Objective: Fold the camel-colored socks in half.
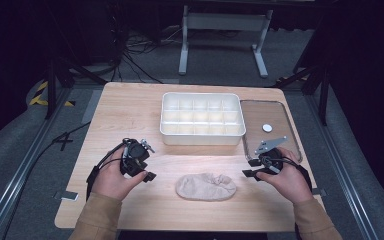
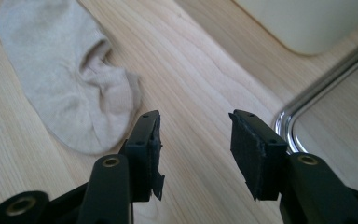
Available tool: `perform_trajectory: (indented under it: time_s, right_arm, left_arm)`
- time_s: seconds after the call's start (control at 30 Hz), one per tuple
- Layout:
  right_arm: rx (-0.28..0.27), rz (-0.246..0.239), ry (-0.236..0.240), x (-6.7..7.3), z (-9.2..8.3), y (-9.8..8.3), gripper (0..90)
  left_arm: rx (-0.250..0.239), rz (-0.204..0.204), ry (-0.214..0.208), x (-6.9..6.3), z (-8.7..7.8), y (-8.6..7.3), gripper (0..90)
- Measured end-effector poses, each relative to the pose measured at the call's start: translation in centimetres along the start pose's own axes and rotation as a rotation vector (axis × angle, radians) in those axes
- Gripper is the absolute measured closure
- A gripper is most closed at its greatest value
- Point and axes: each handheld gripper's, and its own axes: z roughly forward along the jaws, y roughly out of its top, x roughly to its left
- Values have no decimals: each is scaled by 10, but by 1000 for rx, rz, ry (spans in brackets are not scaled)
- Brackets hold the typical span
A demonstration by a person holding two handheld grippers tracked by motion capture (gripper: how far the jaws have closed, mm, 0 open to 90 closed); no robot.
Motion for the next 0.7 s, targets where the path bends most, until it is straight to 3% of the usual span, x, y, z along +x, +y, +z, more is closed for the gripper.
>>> perform_trajectory:
  time_s: [0.1, 0.3, 0.7]
  right_arm:
    - [-19, 5, 5, 4, 0, 3, 547]
    - [-25, 28, 2, 6, -2, 2, 544]
    - [-34, 25, 7, 8, -1, 2, 543]
  left_arm:
    - [-9, 24, 1, -2, -1, 2, 473]
    - [-16, 4, -7, -1, -3, 2, 460]
    - [-21, 20, -19, -5, -5, 4, 459]
